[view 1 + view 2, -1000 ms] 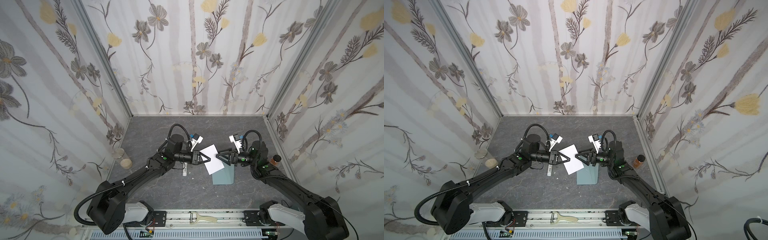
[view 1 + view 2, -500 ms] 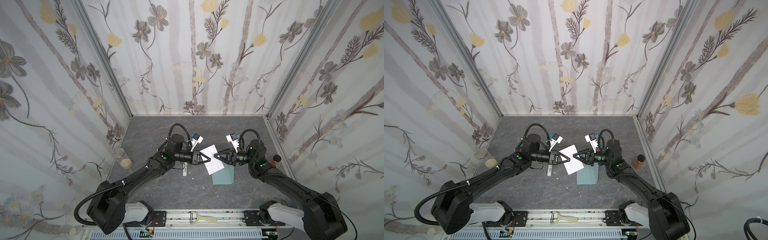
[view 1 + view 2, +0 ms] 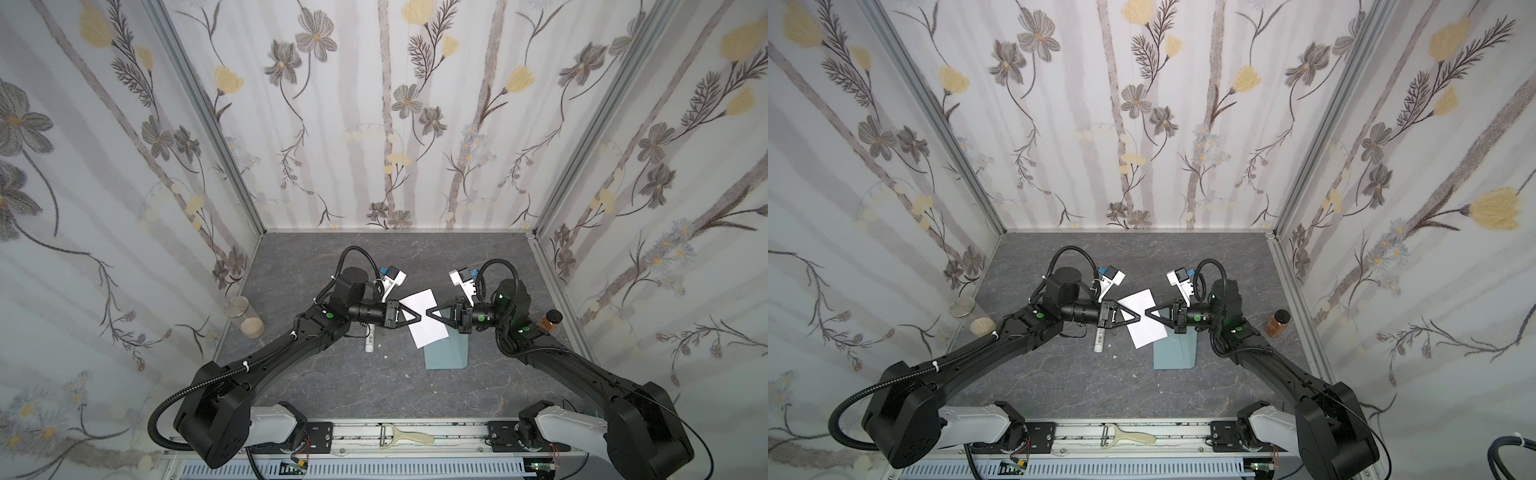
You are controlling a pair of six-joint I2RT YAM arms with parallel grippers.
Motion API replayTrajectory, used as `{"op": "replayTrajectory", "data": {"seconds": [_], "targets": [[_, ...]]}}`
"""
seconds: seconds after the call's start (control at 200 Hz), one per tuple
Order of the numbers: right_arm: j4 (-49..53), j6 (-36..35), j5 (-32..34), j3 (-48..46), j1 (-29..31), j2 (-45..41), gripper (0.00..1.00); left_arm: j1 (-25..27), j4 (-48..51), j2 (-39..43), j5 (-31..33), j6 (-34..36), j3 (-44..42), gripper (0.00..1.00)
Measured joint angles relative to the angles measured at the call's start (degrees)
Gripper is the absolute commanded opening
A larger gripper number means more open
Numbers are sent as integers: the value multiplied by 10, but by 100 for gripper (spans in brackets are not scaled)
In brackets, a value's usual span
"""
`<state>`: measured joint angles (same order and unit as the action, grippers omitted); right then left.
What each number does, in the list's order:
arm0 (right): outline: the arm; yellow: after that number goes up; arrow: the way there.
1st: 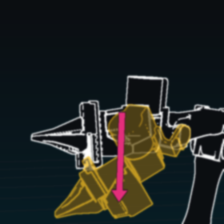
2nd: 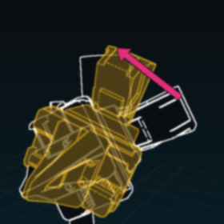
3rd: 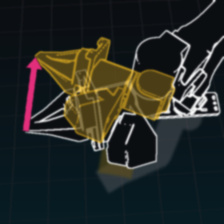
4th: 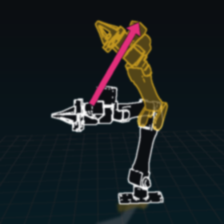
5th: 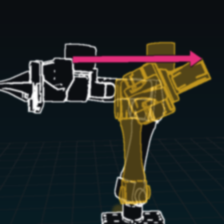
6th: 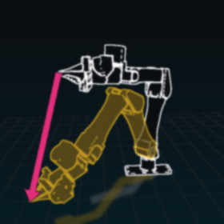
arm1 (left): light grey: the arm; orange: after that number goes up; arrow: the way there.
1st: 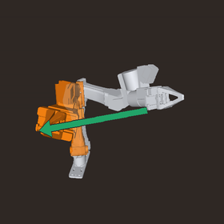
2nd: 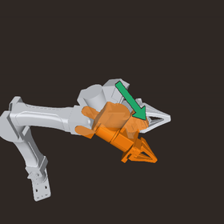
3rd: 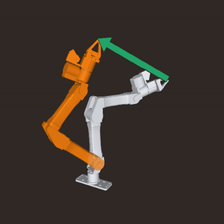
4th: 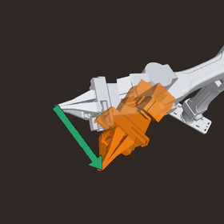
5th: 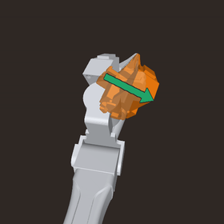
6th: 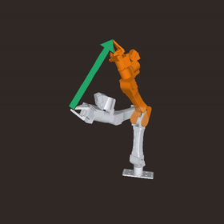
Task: Place the letter into the envelope and seal it
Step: 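Grasp the letter's free edge with the right gripper beside the left gripper, then carry the letter with the right gripper above the envelope while left gripper releases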
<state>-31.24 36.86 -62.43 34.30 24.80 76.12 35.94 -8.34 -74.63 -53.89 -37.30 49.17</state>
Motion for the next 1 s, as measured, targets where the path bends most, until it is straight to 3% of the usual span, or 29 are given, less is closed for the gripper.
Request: {"op": "replayTrajectory", "data": {"seconds": [0.055,0.115,0.28,0.62,0.79,1.004], "targets": [[6,-1,1,0,0,-4,0,-2,0,2,14,-1,0,44],[9,-5,13,0,0,-12,0,-6,0,6,33,-4,0,60],[69,-32,103,15,-11,-32,0,-14,1,36,113,-7,-11,67],[241,-66,317,12,-72,-60,0,11,-30,82,315,-51,-120,67],[325,-86,402,4,-76,-63,0,47,-72,33,388,-67,-150,66],[384,-98,462,-6,-76,-47,0,79,-148,-71,434,-95,-163,63]]}}
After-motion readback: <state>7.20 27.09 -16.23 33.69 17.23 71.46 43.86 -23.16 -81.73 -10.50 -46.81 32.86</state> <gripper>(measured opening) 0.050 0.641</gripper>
